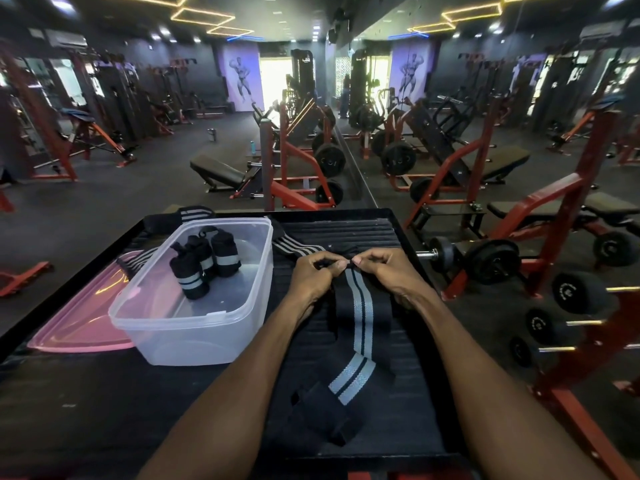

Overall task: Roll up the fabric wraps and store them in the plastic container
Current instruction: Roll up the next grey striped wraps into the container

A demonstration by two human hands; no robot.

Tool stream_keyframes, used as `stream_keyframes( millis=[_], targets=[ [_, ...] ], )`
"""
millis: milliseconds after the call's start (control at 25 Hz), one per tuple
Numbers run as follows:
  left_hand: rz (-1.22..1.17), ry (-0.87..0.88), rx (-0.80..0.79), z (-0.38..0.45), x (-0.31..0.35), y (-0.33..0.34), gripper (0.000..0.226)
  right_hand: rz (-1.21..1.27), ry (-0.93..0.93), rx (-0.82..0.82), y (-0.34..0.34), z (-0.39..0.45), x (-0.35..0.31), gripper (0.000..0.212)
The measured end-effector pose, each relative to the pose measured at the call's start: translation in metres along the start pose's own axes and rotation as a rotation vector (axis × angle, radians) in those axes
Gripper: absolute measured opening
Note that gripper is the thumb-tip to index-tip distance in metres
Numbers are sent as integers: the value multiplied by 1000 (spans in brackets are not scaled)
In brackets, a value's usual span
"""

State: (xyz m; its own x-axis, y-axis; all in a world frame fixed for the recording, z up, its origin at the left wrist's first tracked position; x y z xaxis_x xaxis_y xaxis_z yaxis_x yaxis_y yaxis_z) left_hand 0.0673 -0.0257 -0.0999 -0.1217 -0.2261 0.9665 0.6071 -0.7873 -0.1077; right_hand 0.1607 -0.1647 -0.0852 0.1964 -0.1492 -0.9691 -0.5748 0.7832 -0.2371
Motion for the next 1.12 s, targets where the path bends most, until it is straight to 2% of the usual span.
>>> stream_keyframes(
  millis=[240,360,520,640,720,800,920,1080,1120],
  targets=[
    [-128,-64,-27,-3,4,3,9,56,-48,19,0,-1,-3,9],
    [-119,27,-5,-1,3,3,13,129,-4,-2,1,-1,-1,10],
    [-83,52,3,2,4,2,18,119,17,-3,2,0,-1,5],
    [-192,-60,-23,-1,3,4,3,122,-7,32,1,-2,-5,11],
    [-205,-98,-9,-1,1,4,7,141,-4,22,2,-4,-6,12],
    [-164,-52,18,-1,1,3,2,176,16,-2,5,-4,-3,9],
    [-168,-20,1,0,3,3,15,166,29,6,5,-4,-3,8],
    [-336,-169,-56,-4,5,8,4,153,-23,39,3,-6,-7,11],
    [-318,-183,-46,-5,5,8,8,152,-30,36,3,-6,-6,11]
  ],
)
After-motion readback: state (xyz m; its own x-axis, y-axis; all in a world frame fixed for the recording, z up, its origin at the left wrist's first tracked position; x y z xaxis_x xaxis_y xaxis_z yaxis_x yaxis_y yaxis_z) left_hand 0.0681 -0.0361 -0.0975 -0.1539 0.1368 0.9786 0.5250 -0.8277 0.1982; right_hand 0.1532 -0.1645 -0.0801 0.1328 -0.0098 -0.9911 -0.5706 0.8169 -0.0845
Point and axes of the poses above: each hand's wrist, its own z-axis towards the middle knuckle, its own y-axis out of the palm, x = y × z, the point moved 2 cm from there along z, towards the middle knuckle, and after that the axes turned 7 degrees about y, right-handed, at the moved point
